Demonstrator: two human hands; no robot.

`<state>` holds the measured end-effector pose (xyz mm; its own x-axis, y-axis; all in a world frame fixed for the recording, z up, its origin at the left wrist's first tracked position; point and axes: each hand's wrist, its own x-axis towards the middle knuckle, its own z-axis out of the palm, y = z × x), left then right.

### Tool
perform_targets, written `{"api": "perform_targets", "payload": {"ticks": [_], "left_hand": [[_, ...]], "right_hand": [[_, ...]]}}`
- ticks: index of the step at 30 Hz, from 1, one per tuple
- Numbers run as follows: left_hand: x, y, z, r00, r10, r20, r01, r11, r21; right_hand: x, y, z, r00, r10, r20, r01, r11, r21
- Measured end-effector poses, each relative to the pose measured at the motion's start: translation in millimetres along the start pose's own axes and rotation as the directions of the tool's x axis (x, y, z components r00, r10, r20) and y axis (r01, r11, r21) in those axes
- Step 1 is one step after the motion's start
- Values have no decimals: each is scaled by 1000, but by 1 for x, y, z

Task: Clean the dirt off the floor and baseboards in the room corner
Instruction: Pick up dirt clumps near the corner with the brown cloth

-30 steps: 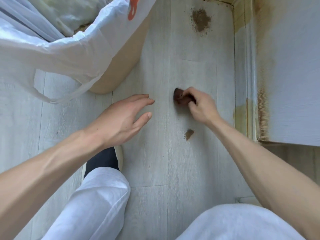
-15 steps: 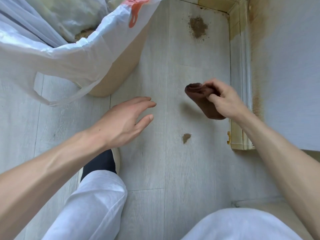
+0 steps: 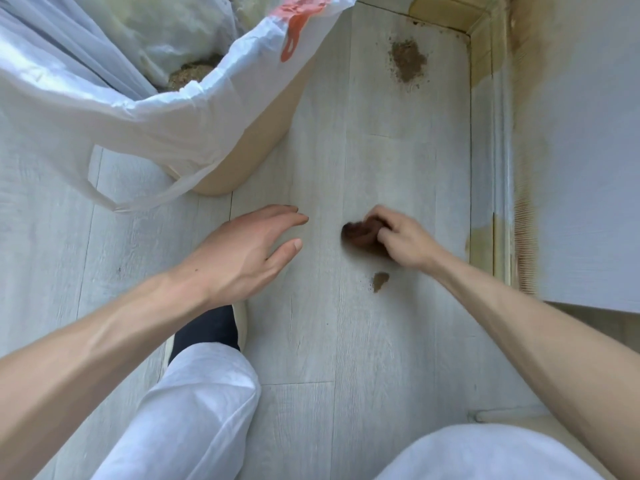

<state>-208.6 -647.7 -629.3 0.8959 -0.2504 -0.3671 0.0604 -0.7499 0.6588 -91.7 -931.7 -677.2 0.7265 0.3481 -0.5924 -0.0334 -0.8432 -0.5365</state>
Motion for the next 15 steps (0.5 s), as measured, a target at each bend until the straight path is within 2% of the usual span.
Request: {"api": "perform_targets", "payload": {"ticks": [2, 3, 7, 10, 13, 15], "left_hand": [[4, 2, -1, 1000, 4, -6, -5, 1000, -19], [5, 3, -1, 1000, 7, -6, -7, 1000, -28], [9, 4, -2, 1000, 18, -13, -19, 999, -46], [10, 1, -4, 1000, 10, -17, -11, 999, -53], [7, -2, -4, 1000, 7, -8, -8, 999, -43], [5, -3, -3, 1000, 3, -1, -3, 999, -39]], "right_hand": [[-19, -1, 0, 996, 4, 90, -7, 999, 34], [-23, -2, -8, 996, 12, 88, -17, 998, 52], [-6, -8, -70, 995, 94, -31, -90, 990, 105], [26, -10, -103, 983, 111, -145, -102, 992, 70], [59, -13, -91, 969, 120, -218, -109, 992, 61], [65, -23, -59, 980, 53, -194, -59, 998, -26]]}}
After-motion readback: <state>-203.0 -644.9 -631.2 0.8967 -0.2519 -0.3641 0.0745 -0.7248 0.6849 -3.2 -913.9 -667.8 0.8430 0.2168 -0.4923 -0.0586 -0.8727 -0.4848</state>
